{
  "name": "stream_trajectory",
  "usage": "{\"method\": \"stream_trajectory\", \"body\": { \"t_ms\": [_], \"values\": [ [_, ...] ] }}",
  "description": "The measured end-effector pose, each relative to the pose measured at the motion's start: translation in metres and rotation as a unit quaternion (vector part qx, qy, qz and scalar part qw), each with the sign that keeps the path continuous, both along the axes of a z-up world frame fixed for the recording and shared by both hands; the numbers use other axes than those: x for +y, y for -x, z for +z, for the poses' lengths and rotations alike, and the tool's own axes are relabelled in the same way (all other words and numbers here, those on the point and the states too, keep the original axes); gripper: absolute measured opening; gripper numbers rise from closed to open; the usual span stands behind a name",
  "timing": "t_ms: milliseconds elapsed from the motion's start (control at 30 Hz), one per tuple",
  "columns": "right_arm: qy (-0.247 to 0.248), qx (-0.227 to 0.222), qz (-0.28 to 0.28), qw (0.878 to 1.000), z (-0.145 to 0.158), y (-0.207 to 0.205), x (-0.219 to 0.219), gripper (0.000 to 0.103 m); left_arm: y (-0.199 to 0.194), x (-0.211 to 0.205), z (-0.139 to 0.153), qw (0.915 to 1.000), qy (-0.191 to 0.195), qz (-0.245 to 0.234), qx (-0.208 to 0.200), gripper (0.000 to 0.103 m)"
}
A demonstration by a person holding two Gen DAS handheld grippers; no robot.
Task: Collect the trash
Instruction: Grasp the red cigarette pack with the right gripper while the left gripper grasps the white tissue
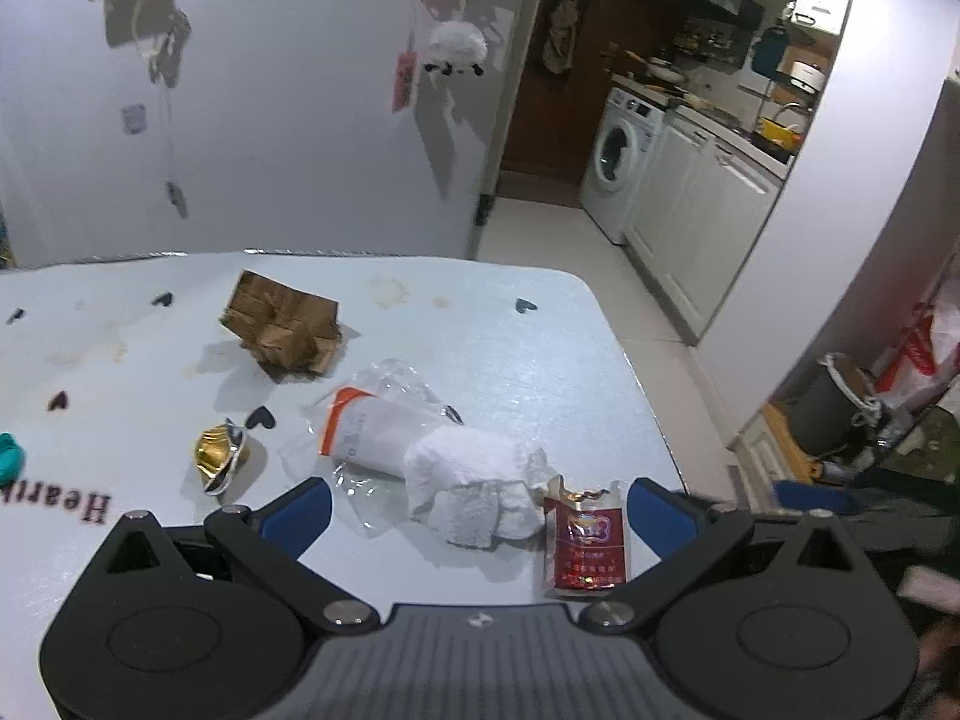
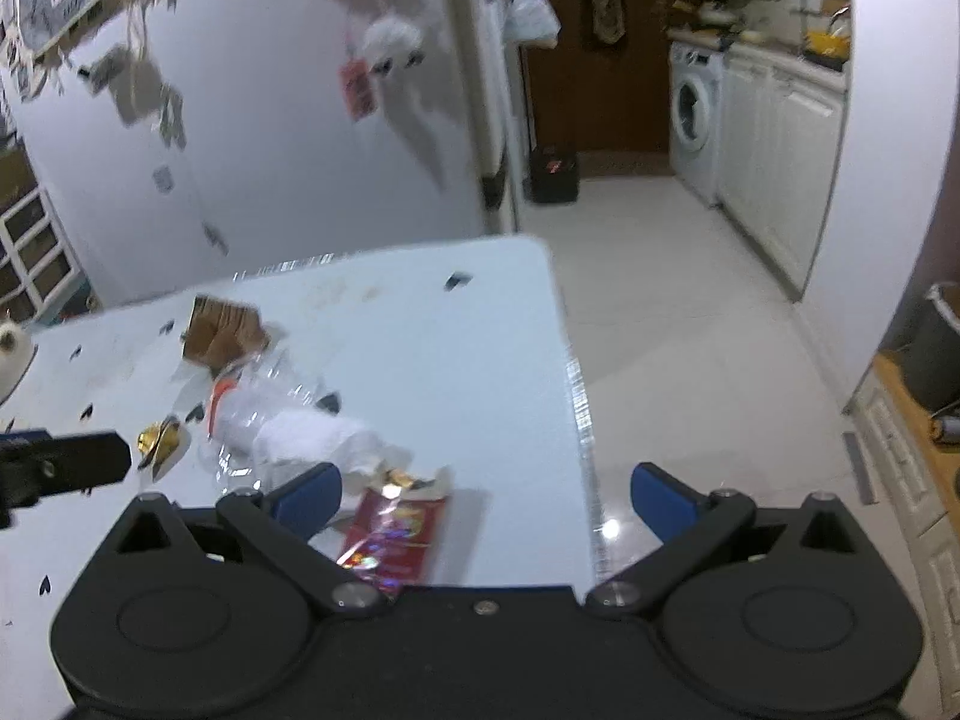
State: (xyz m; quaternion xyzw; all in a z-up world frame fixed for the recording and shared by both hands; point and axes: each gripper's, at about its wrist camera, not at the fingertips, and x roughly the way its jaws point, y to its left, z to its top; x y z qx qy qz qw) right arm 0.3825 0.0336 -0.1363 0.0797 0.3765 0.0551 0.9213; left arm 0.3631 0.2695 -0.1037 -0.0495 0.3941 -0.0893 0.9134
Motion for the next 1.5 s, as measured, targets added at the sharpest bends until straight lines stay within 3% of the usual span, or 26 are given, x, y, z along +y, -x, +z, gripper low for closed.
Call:
{"method": "stream_trajectory", "body": {
  "t_ms": [200, 533, 633, 900, 1000, 1033, 1067, 1133, 1233, 1367, 1500],
  "values": [
    [-0.014, 0.037, 0.040, 0.998, -0.034, -0.026, 0.041, 0.101, -0.018, 0.010, -0.008, 0.9999, 0.003, -0.012, 0.003, 0.103],
    [0.017, 0.093, 0.021, 0.995, -0.075, -0.040, 0.068, 0.057, -0.058, -0.001, -0.040, 0.9946, 0.014, -0.102, -0.013, 0.103],
    [0.016, 0.091, 0.027, 0.995, -0.075, -0.035, 0.062, 0.055, -0.070, -0.004, -0.053, 0.9924, 0.014, -0.120, -0.024, 0.103],
    [-0.001, 0.102, 0.023, 0.995, -0.072, -0.020, 0.033, 0.053, -0.107, -0.038, -0.107, 0.9825, -0.081, -0.167, 0.018, 0.102],
    [-0.004, 0.109, 0.020, 0.994, -0.074, -0.015, 0.027, 0.053, -0.109, -0.044, -0.128, 0.9800, -0.109, -0.161, 0.042, 0.085],
    [-0.006, 0.111, 0.020, 0.994, -0.075, -0.013, 0.025, 0.053, -0.107, -0.044, -0.133, 0.9796, -0.110, -0.163, 0.043, 0.075],
    [-0.008, 0.112, 0.020, 0.993, -0.075, -0.011, 0.024, 0.053, -0.105, -0.044, -0.136, 0.9792, -0.104, -0.167, 0.048, 0.060],
    [-0.011, 0.113, 0.024, 0.993, -0.075, -0.009, 0.023, 0.053, -0.096, -0.039, -0.138, 0.9803, -0.093, -0.166, 0.054, 0.050],
    [-0.011, 0.114, 0.034, 0.993, -0.074, -0.008, 0.025, 0.053, -0.080, -0.027, -0.135, 0.9834, -0.070, -0.156, 0.062, 0.023],
    [-0.013, 0.116, 0.064, 0.991, -0.073, -0.003, 0.027, 0.053, -0.047, -0.005, -0.126, 0.9836, -0.032, -0.154, 0.088, 0.016],
    [-0.001, 0.123, 0.114, 0.986, -0.070, 0.009, 0.029, 0.053, -0.012, 0.017, -0.122, 0.9767, -0.016, -0.175, 0.123, 0.015]
  ]
}}
